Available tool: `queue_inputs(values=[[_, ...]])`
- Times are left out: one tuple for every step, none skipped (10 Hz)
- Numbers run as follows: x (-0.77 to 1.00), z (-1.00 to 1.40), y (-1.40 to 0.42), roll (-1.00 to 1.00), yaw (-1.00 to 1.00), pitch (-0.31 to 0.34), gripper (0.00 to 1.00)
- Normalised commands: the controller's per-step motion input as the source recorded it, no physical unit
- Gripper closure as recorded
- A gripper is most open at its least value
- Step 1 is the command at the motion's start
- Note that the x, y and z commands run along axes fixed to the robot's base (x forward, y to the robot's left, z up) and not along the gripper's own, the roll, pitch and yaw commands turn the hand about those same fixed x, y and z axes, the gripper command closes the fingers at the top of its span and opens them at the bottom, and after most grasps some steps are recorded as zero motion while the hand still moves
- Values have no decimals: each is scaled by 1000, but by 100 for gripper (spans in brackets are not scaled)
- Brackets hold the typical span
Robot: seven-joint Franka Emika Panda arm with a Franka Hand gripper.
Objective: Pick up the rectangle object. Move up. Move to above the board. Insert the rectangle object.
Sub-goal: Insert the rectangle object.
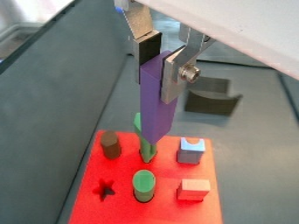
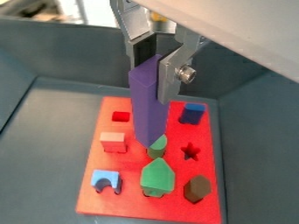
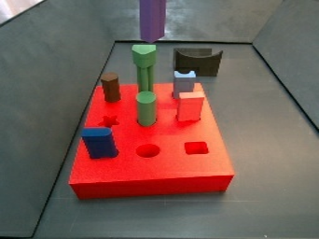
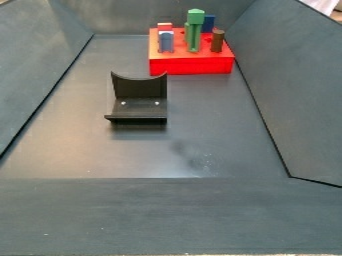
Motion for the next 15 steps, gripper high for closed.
queue_inputs(values=[[17, -109, -531, 0, -717, -51, 100], [386, -411, -989, 24, -83, -23, 100], [360, -437, -1000, 19, -60, -11, 100], [331, -474, -1000, 26, -60, -19, 100], [146, -500, -943, 43, -240, -37, 100], [0, -317, -317, 56, -863, 10, 100], [-54, -294, -3, 110, -1000, 26, 100], [0, -317, 0, 27, -1000, 0, 100], [0, -171, 0, -20, -1000, -6, 100], [537, -160, -43, -94, -546, -19, 100], [0, 0, -37, 11, 0, 0, 100], [0, -197, -200, 34, 0, 0, 100], [631, -497, -146, 136, -337, 29, 100], [537, -449, -257, 177, -326, 67, 100], [503, -397, -297, 131, -400, 14, 100]])
